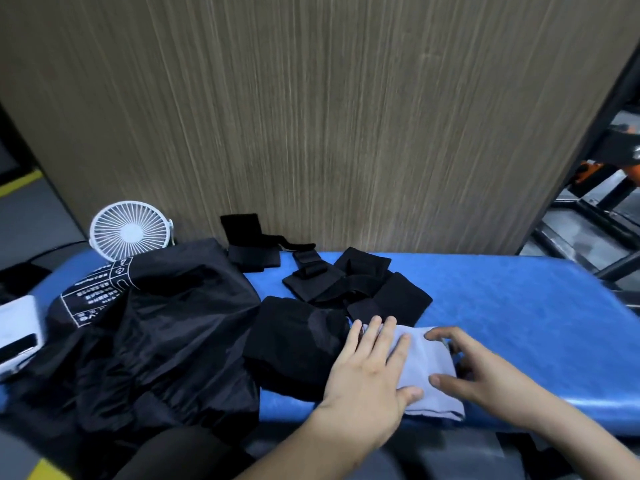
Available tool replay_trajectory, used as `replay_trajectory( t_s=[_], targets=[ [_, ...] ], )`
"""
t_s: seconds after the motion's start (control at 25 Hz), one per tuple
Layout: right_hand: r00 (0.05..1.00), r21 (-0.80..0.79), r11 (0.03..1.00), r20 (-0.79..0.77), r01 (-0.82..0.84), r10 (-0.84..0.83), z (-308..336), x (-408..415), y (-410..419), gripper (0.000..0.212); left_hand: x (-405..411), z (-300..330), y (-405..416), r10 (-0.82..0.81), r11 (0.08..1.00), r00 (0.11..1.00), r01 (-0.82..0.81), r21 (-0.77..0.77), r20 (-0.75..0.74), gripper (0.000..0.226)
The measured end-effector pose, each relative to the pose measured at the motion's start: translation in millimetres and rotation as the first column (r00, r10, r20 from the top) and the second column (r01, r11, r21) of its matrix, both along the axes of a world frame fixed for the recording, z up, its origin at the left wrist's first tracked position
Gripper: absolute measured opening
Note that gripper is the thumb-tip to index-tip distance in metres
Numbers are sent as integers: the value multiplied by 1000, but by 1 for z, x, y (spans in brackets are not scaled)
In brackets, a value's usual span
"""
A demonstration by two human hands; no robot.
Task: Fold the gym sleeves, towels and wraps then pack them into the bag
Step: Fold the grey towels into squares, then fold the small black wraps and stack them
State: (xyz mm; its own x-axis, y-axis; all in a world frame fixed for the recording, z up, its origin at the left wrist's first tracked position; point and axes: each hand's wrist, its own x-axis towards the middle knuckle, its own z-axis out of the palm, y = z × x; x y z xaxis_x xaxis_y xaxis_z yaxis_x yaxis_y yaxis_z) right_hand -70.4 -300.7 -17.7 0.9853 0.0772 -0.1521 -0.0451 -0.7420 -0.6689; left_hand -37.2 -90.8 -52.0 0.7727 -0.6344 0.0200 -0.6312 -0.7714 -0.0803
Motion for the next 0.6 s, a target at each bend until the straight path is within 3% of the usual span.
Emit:
replay_trajectory(
  t_s=[0.16,0.32,0.44,0.6],
  targets=[
    [998,-23,998,-32,-50,49,-3,2,-9,47,-1,-2,0,7,1000,997,-6,-23,79,71],
    [997,151,988,-60,-29,38,1,4,-7,47,6,-4,7,-6,998,983,17,-55,182,68],
    [996,167,985,-68,-47,59,3,9,-2,47,10,-7,8,-10,996,975,29,-84,220,68],
    [988,309,951,-147,-1,49,23,27,-28,26,10,2,6,9,990,973,23,-136,232,67]
  ],
)
